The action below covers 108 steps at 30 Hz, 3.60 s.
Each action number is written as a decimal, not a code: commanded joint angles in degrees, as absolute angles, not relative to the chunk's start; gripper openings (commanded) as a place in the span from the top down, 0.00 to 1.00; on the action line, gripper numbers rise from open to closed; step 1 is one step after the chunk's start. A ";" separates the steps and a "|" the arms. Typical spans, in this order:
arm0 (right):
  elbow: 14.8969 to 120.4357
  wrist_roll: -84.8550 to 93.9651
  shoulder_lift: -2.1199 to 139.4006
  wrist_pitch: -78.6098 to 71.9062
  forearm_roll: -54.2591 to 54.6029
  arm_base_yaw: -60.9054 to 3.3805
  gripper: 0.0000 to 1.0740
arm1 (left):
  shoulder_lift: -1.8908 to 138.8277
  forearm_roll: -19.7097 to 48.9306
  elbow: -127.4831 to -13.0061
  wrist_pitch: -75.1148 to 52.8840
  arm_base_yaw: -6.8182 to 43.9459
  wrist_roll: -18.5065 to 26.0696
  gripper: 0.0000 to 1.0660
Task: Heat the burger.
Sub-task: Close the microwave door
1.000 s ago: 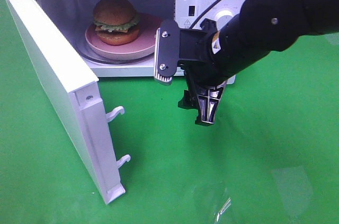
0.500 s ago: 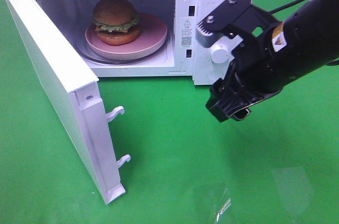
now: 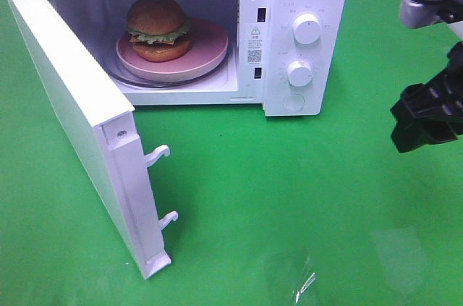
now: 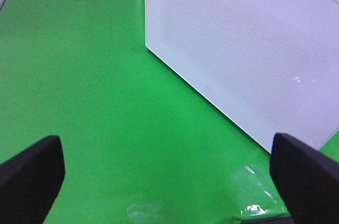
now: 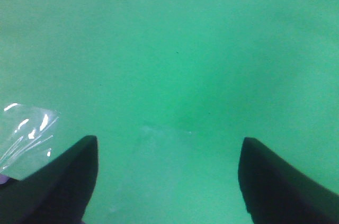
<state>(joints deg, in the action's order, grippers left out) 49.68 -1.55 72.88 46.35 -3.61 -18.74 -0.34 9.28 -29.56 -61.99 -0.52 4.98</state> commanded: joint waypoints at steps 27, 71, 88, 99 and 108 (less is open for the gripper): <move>34.38 -6.13 30.02 58.79 -7.96 -17.48 0.34 | -1.20 9.57 -29.51 -61.36 -0.23 4.87 0.08; 28.19 -7.51 -1.78 55.06 -6.13 -2.06 0.34 | -0.86 9.63 -29.51 -61.36 -0.23 4.87 0.08; 28.19 -7.51 -1.78 55.06 -6.13 -2.06 0.34 | -0.86 9.63 -29.51 -61.36 -0.23 4.87 0.08; 28.19 -7.51 -1.78 55.06 -6.13 -2.06 0.35 | -0.86 9.63 -29.51 -61.36 -0.23 4.87 0.08; 28.19 -7.51 -1.78 55.06 -6.13 -2.06 0.35 | -0.92 10.14 -29.51 -61.31 -0.23 4.64 0.08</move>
<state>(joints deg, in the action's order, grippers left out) 28.42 -7.51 -0.23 55.35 -6.25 -2.35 -0.34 9.45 -29.56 -61.99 -0.52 4.98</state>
